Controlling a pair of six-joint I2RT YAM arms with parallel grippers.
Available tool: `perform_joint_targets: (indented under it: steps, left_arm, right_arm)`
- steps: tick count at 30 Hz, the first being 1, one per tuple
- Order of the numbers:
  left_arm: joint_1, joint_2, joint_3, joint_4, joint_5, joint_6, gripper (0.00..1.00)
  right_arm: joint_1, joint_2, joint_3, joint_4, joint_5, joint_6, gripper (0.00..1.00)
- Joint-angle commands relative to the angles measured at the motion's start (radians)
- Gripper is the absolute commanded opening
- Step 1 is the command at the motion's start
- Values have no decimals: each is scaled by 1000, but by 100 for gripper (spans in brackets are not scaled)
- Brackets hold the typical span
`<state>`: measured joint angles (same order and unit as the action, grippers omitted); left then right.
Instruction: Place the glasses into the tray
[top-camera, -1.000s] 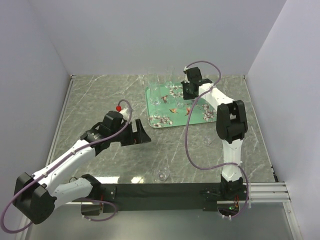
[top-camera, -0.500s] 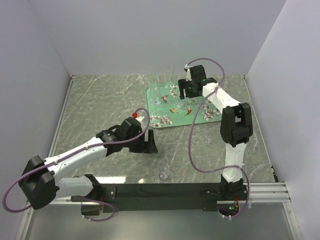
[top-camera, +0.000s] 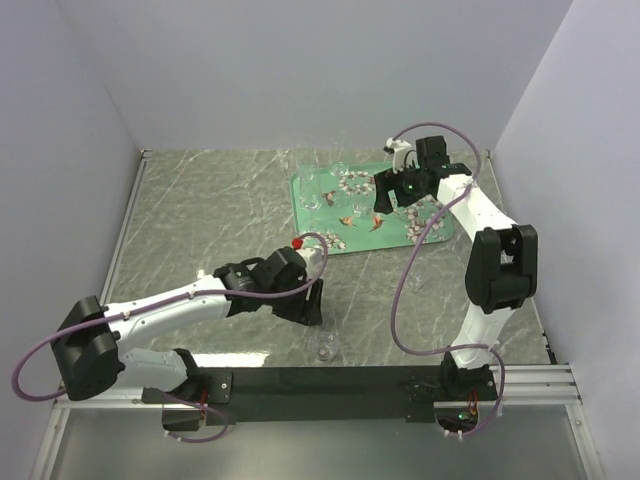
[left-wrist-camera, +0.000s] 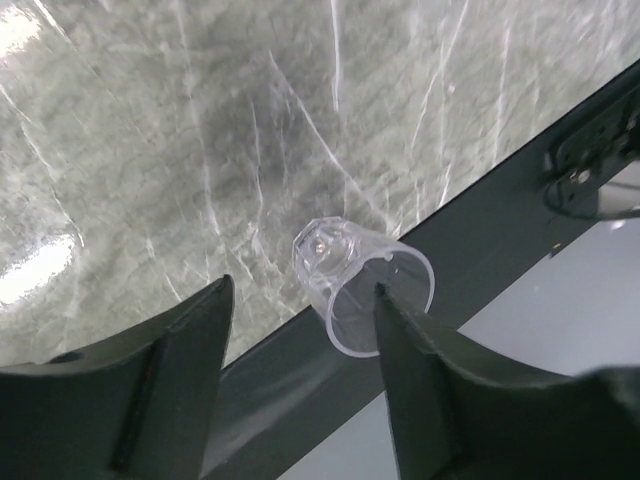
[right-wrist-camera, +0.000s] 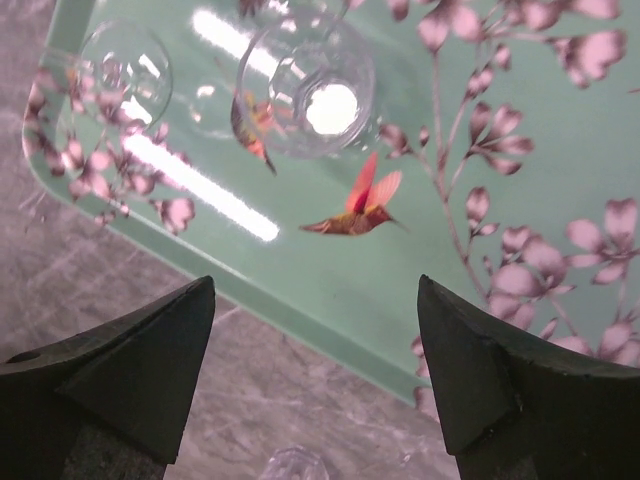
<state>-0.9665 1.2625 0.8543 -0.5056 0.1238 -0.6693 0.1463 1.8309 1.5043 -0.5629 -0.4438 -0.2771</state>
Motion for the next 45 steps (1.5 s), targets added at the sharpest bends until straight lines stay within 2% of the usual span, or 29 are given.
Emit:
perform_joint_targets:
  steps: [1,11,18,23,26,29,32,33,41,45]
  left_arm:
    - [-37,17,61,-43,-29,42,63]
    - [-132,110,129,-111,-96,56,52]
    - [-176,184,172,-168,-154,60,39]
    - [-207,228,209,-198,-193,60,34]
    - [-230,267,235,-235,-231,60,27]
    - [-251,301,261,-269,-266,63,17]
    - [-262,311,285,-280,-292,69,2]
    - [-262,311,299,-281,-302,73,0]
    - [-247,357,443,-323,-417,157,0]
    - [-160,409,541,-304,-414,235,0]
  right_arm:
    - [-5,-68,-42,1,-75,-59,88]
    - [-30,-133,-108,47,-96,-28,89]
    - [-54,-176,-133,54,-104,-19,88]
    - [-68,-206,-162,63,-110,-10,88]
    - [-74,-225,-184,67,-118,-4,88]
    - [-83,-245,-200,69,-122,-1,88]
    - [-94,-257,-210,67,-127,1,88]
    - [-102,-266,-211,69,-128,1,88]
    - [-142,-294,-197,63,-128,-13,88]
    - [-174,-292,-196,63,-136,-14,88]
